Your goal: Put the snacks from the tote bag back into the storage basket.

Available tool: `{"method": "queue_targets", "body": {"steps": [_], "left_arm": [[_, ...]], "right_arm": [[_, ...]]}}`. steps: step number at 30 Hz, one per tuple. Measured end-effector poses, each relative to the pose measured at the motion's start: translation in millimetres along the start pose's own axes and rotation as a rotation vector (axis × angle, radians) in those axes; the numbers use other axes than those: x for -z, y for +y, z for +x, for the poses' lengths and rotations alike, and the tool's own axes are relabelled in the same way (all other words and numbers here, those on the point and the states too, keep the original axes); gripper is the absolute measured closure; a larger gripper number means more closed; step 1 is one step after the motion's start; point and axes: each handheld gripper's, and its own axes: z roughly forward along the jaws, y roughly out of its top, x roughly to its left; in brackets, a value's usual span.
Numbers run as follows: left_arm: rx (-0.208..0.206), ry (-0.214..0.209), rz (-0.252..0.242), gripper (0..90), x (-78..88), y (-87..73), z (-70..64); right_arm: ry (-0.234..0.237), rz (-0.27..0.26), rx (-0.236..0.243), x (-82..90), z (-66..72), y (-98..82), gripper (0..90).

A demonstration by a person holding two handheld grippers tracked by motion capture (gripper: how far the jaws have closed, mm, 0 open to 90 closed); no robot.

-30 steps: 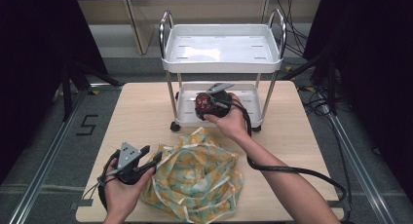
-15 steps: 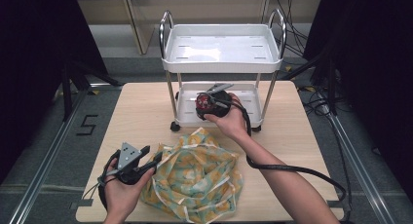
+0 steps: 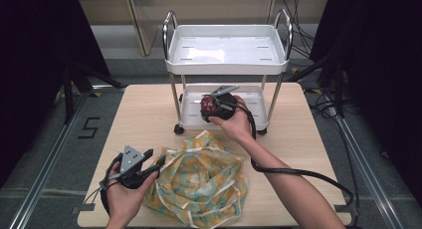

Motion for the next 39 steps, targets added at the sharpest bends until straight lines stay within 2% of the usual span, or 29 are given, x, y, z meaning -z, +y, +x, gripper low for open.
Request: {"method": "queue_targets", "body": {"steps": [10,11,13,14,15,16,17,19,20,21,22,23,24,30,31,32,33,36,37,39], "left_arm": [[-0.003,-0.003,-0.003,49.9,-0.2,0.2,-0.4],[-0.003,-0.003,-0.003,50.0,0.0,0.3,-0.5],[-0.002,-0.004,-0.005,49.9,-0.1,0.4,-0.7],[-0.002,-0.004,-0.005,49.9,-0.1,0.4,-0.7],[-0.003,-0.004,-0.004,49.9,-0.1,0.4,-0.6],[-0.003,-0.004,-0.004,49.9,-0.1,0.4,-0.6],[-0.003,-0.002,-0.002,49.9,0.0,0.5,-0.8],[-0.004,-0.005,-0.004,49.9,-0.1,0.4,-0.7],[-0.003,-0.006,-0.003,49.9,0.2,0.5,-0.7],[-0.001,-0.003,-0.002,49.9,0.5,0.6,-0.9],[-0.002,-0.002,0.000,49.9,0.9,0.7,-0.7],[-0.001,-0.002,-0.001,49.9,0.9,0.7,-0.7],[-0.001,-0.002,-0.001,49.9,0.9,0.7,-0.7],[-0.003,-0.001,0.000,49.7,0.8,0.8,-0.9],[-0.007,-0.002,-0.001,49.7,0.9,0.9,-0.6],[-0.006,-0.001,-0.002,49.7,1.0,1.0,-0.7],[-0.005,-0.001,-0.002,49.7,1.1,0.9,-0.7],[-0.006,-0.001,-0.002,49.7,1.1,0.9,-0.7],[-0.006,-0.002,-0.001,49.7,0.9,0.9,-0.8],[-0.002,-0.001,-0.002,49.7,0.6,0.8,-1.1]], "right_arm": [[0.000,-0.034,-0.011,-2.4,0.0,-3.4,26.4],[0.004,-0.034,-0.037,-1.4,0.9,-4.4,26.4],[0.015,-0.042,-0.041,-2.8,1.5,-5.3,26.4],[-0.003,-0.044,-0.037,-2.4,2.2,-5.8,26.4],[0.002,-0.041,-0.050,-2.1,3.5,-5.7,26.4],[0.009,-0.047,-0.039,-3.4,3.2,-5.8,26.4],[-0.007,-0.050,-0.045,-3.2,4.5,-6.2,26.4],[-0.001,-0.054,-0.051,-4.0,5.8,-6.8,26.4],[-0.013,-0.066,-0.020,-6.3,4.3,-7.9,26.4],[-0.012,-0.068,-0.018,-7.0,4.5,-8.4,26.4],[0.009,-0.062,-0.037,-6.9,5.5,-8.1,26.4],[0.008,-0.084,0.006,-8.7,3.0,-8.1,26.4],[-0.005,-0.063,-0.055,-6.7,6.9,-8.9,26.3],[-0.002,-0.071,-0.059,-7.1,6.1,-10.3,26.4],[-0.018,-0.080,-0.037,-9.0,3.6,-11.6,26.4],[-0.018,-0.080,-0.037,-9.0,3.6,-11.6,26.4],[0.006,-0.067,-0.081,-8.1,5.3,-11.8,26.3],[0.004,-0.065,-0.081,-8.4,5.0,-12.2,26.3],[-0.014,-0.066,-0.063,-8.3,3.7,-12.4,26.4],[-0.008,-0.069,-0.075,-8.2,3.4,-12.7,26.3]]}}
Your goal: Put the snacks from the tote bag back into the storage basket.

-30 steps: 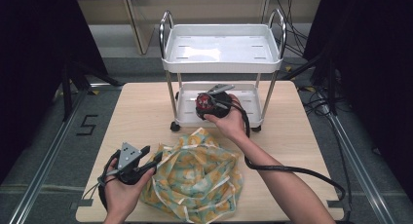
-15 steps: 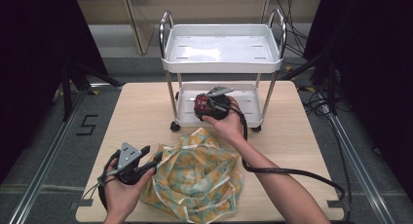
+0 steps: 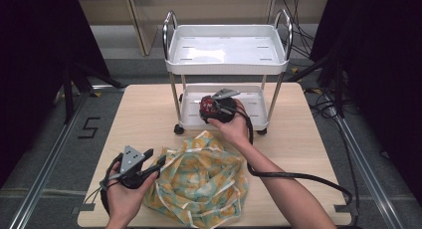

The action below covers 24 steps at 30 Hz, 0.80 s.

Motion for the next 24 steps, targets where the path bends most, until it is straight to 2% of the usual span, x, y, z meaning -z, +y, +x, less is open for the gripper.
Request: {"method": "queue_targets", "body": {"steps": [1,2,6,7,8,13,14,15,17,18,23,24], "left_arm": [[0.000,0.000,0.000,49.7,0.0,0.0,0.0],[0.000,-0.005,-0.003,49.7,-0.5,-0.2,0.3],[-0.003,0.001,0.004,49.7,-0.3,-0.2,-0.2],[-0.007,-0.008,-0.004,49.7,-1.0,-0.3,0.3],[-0.008,-0.004,-0.001,49.7,-0.8,-0.2,0.1],[-0.005,-0.002,0.003,49.7,-0.7,-0.5,0.1],[-0.002,-0.003,-0.002,49.7,-0.8,-0.5,0.0],[-0.002,-0.003,-0.002,49.7,-0.8,-0.5,0.0],[-0.001,-0.005,-0.003,49.7,-0.9,-0.4,0.1],[-0.002,-0.005,-0.002,49.7,-0.9,-0.5,0.1],[-0.002,-0.005,-0.003,49.7,-0.9,-0.4,0.3],[-0.001,-0.004,-0.004,49.7,-0.7,-0.4,0.4]], "right_arm": [[0.020,0.012,-0.024,0.3,0.6,-0.6,26.4],[-0.005,0.011,0.004,0.6,-1.2,-1.0,26.4],[-0.005,0.013,0.000,-2.1,-2.5,-3.9,26.3],[0.012,0.017,-0.011,-2.8,-3.2,-5.5,26.4],[-0.012,0.021,-0.001,-2.4,-4.4,-6.0,26.4],[-0.019,0.020,0.001,-5.0,-5.6,-7.7,26.4],[-0.027,0.014,0.024,-6.0,-6.3,-8.5,26.3],[-0.028,0.018,0.025,-5.5,-6.5,-8.5,26.4],[-0.027,0.019,0.022,-5.5,-6.5,-8.7,26.4],[-0.024,0.024,0.004,-4.7,-4.5,-8.5,26.4],[-0.019,0.030,-0.004,-6.2,-4.2,-9.7,26.4],[-0.031,0.023,0.027,-8.0,-5.9,-11.1,26.3]]}}
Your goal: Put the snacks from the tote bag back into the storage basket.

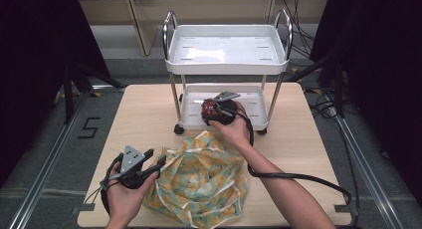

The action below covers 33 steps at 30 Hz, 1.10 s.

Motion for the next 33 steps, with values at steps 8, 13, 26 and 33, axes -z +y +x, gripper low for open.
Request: {"method": "queue_targets", "body": {"steps": [8,13,26,33], "left_arm": [[0.000,0.003,0.006,49.7,0.2,0.0,-0.3],[0.001,0.004,0.005,49.7,0.1,0.0,-0.4],[0.000,0.002,0.007,49.6,0.2,-0.1,-0.3],[0.003,-0.001,0.000,49.5,0.1,-0.2,0.1]], "right_arm": [[0.010,0.019,-0.032,-1.9,2.0,-1.5,26.3],[-0.008,0.022,-0.005,-4.2,-1.2,-3.7,26.3],[0.001,0.030,-0.015,-7.7,-0.9,-6.8,26.2],[-0.004,0.051,-0.010,-10.4,-1.8,-9.6,26.2]]}}
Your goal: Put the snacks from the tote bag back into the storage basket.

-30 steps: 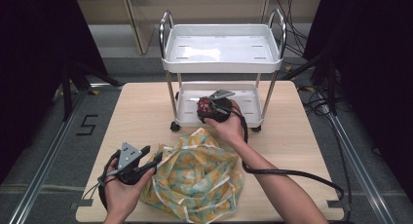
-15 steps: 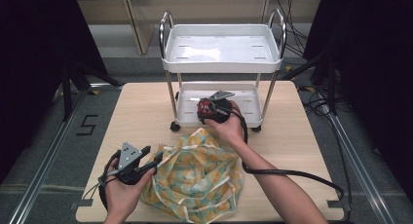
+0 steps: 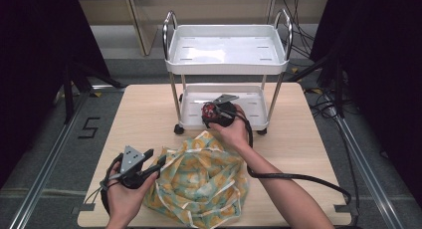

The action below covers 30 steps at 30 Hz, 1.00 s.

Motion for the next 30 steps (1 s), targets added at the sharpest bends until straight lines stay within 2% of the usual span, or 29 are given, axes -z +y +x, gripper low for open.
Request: {"method": "queue_targets", "body": {"steps": [3,6,7,11,13,14,15,16,21,22,24,25,26,27,30], "left_arm": [[-0.001,0.001,0.001,49.5,0.1,0.0,0.2],[0.000,0.000,0.001,49.4,-0.3,0.0,0.1],[0.002,-0.001,-0.001,49.4,-0.2,0.1,-0.2],[0.001,-0.002,0.001,49.2,0.0,0.3,-0.4],[0.002,-0.001,0.001,49.2,0.2,0.4,-0.6],[0.003,0.002,0.003,49.1,0.6,0.5,-0.7],[0.003,0.002,0.004,49.0,0.8,0.4,-0.5],[0.005,0.002,0.003,48.9,0.9,0.3,-0.3],[0.003,0.002,0.004,48.8,0.8,0.3,0.0],[0.005,0.002,0.003,48.8,0.7,0.4,-0.4],[0.000,0.003,0.002,48.7,1.0,0.7,-0.4],[0.001,0.004,0.001,48.7,1.1,0.7,-0.3],[0.001,0.004,0.001,48.7,1.1,0.7,-0.3],[0.008,0.001,-0.001,48.6,0.8,0.3,-0.2],[0.006,0.004,0.003,48.6,0.8,0.2,-0.4]], "right_arm": [[0.005,-0.011,-0.014,-1.3,-0.4,-1.5,26.0],[-0.004,-0.006,-0.005,-1.0,-1.1,-0.6,26.0],[0.024,-0.006,-0.037,1.8,0.4,1.3,25.9],[0.023,0.003,-0.034,1.8,0.0,1.2,25.1],[0.011,0.000,-0.014,-0.5,-2.4,0.4,23.1],[0.034,0.011,-0.059,-0.2,-1.3,0.2,19.0],[0.034,0.014,-0.059,-0.1,-1.3,-0.2,18.7],[0.016,0.001,-0.030,-1.5,-2.5,-1.4,17.9],[0.035,0.013,-0.030,4.4,0.4,-1.0,15.8],[0.030,0.002,-0.013,4.3,-0.3,-1.4,15.8],[0.038,0.011,-0.039,8.4,1.7,-0.3,15.5],[0.027,0.007,-0.015,9.3,1.0,-1.0,15.5],[0.027,0.007,-0.015,9.3,1.0,-1.0,15.5],[0.050,-0.004,-0.046,11.9,0.5,-1.3,15.5],[0.050,-0.001,-0.051,15.5,-0.7,-1.8,15.5]]}}
